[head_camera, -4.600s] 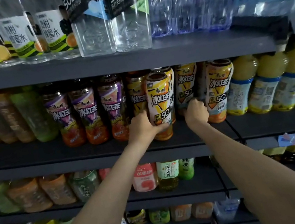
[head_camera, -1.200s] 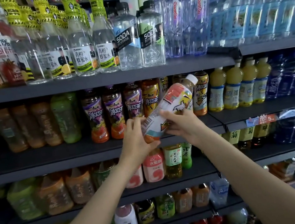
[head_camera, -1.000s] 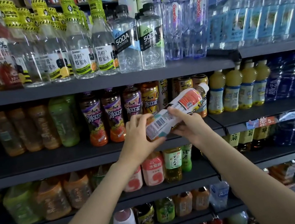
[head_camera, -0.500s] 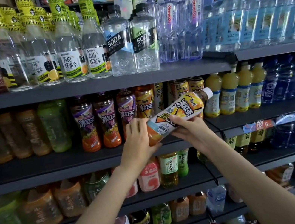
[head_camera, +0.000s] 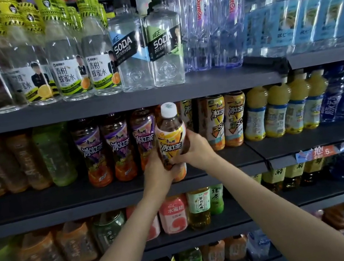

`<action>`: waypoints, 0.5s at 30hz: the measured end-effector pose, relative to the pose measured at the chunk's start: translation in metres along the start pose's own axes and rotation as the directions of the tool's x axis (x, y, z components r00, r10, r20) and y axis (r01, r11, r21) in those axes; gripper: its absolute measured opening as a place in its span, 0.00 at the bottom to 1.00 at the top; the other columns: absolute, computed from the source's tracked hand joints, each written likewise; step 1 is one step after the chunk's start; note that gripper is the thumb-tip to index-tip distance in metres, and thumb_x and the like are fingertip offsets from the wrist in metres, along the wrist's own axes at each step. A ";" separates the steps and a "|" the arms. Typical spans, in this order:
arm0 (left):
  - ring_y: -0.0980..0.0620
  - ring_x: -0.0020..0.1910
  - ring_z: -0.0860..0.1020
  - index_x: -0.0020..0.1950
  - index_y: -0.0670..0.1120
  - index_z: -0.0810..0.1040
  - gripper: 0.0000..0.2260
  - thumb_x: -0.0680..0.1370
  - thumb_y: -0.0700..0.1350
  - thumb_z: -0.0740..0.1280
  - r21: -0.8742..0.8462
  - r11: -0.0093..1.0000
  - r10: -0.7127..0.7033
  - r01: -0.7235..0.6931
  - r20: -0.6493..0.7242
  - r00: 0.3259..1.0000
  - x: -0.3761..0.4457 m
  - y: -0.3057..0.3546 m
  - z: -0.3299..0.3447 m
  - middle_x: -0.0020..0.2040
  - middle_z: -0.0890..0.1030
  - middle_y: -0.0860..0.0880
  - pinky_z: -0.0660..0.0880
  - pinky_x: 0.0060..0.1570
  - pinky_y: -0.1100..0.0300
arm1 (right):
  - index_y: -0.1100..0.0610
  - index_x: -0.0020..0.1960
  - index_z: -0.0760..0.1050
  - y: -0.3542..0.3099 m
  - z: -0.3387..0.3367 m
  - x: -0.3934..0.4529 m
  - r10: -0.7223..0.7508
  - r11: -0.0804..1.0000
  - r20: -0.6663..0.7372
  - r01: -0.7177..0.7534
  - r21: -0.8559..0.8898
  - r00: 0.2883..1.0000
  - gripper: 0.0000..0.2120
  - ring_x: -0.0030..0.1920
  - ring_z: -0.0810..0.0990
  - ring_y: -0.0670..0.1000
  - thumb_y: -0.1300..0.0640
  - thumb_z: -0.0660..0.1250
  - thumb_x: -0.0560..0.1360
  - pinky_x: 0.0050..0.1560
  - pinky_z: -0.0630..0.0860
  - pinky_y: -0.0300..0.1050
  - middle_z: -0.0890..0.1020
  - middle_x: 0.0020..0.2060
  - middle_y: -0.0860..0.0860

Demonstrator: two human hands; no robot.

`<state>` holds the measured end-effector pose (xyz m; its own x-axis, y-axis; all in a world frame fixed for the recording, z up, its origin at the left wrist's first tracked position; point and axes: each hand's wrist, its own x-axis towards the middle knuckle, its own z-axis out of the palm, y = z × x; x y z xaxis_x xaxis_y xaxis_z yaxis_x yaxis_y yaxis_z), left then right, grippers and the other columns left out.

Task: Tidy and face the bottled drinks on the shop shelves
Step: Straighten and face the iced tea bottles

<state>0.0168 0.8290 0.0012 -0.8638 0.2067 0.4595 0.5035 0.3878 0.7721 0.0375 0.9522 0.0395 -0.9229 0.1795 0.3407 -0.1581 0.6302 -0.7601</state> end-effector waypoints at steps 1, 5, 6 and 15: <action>0.47 0.59 0.74 0.65 0.41 0.70 0.25 0.70 0.41 0.73 0.018 1.000 -0.010 0.010 -0.001 1.000 0.004 -0.001 0.001 0.59 0.76 0.45 0.66 0.50 0.62 | 0.61 0.62 0.72 0.003 0.003 0.004 0.001 1.000 0.014 -0.001 0.011 1.000 0.30 0.57 0.77 0.53 0.61 0.79 0.63 0.50 0.73 0.42 0.80 0.56 0.55; 0.42 0.60 0.74 0.64 0.40 0.70 0.26 0.70 0.44 0.74 0.101 0.992 -0.074 0.073 0.012 0.997 0.022 -0.007 0.008 0.59 0.77 0.41 0.70 0.50 0.59 | 0.59 0.64 0.70 0.017 0.008 0.025 0.063 0.994 0.094 -0.071 0.082 0.994 0.29 0.59 0.76 0.54 0.59 0.77 0.66 0.57 0.75 0.49 0.79 0.58 0.55; 0.43 0.59 0.75 0.64 0.40 0.70 0.26 0.70 0.46 0.74 0.115 0.989 -0.098 0.097 0.009 0.995 0.026 -0.009 0.010 0.58 0.78 0.42 0.71 0.50 0.59 | 0.59 0.64 0.70 0.020 0.007 0.031 0.068 0.994 0.126 -0.078 0.078 0.990 0.29 0.60 0.76 0.54 0.59 0.76 0.67 0.60 0.75 0.51 0.79 0.59 0.55; 0.43 0.56 0.76 0.59 0.39 0.68 0.29 0.71 0.59 0.70 0.432 0.886 -0.138 0.169 -0.102 0.985 0.040 -0.003 0.025 0.55 0.78 0.42 0.67 0.43 0.58 | 0.62 0.62 0.74 0.095 -0.005 0.090 0.230 0.970 -0.010 -0.228 0.087 0.973 0.23 0.59 0.77 0.57 0.59 0.73 0.70 0.58 0.75 0.50 0.80 0.56 0.57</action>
<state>-0.0195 0.8583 0.0067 -0.9185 0.0583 0.3911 0.2923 0.7662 0.5723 -0.0587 1.0318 0.0007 -0.9311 0.3268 0.1622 0.0268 0.5048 -0.8628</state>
